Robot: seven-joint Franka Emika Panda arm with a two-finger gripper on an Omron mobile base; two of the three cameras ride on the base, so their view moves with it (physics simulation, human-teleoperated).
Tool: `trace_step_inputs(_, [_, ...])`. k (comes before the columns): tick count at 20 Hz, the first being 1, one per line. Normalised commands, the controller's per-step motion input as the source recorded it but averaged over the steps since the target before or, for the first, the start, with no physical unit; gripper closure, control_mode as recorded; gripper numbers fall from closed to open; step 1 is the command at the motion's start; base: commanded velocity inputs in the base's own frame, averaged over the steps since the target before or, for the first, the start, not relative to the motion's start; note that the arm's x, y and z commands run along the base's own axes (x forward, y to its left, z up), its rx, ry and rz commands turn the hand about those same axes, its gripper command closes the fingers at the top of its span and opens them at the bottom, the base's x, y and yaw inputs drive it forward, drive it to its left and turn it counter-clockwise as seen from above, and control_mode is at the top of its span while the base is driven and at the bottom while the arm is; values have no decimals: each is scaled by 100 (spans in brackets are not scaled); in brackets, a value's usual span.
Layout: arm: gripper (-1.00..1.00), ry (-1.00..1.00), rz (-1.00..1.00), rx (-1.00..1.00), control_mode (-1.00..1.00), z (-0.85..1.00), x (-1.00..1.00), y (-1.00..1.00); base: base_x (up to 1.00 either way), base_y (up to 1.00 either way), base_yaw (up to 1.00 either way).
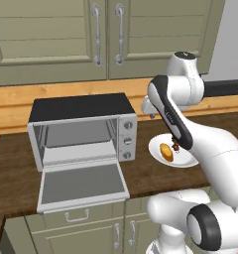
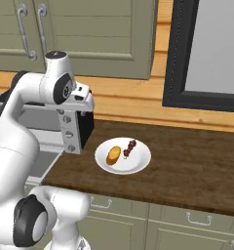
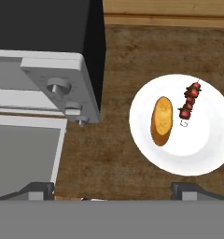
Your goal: Pick up the kebab skewer and baguette bread, and place them inside the toaster oven. Close the toaster oven door and start by setting the timer.
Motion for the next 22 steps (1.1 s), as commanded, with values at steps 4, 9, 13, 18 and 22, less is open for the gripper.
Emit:
trace_step_inputs(4, [-100, 0, 0, 0, 100, 0, 0, 0, 0, 0, 0])
trace_step_inputs(9, [-100, 0, 0, 0, 100, 0, 0, 0, 0, 0, 0])
trace_step_inputs(13, [-100, 0, 0, 0, 100, 0, 0, 0, 0, 0, 0])
trace_step_inputs(18, [-100, 0, 0, 0, -100, 0, 0, 0, 0, 0, 0])
trace_step_inputs(22, [-100, 0, 0, 0, -100, 0, 0, 0, 0, 0, 0])
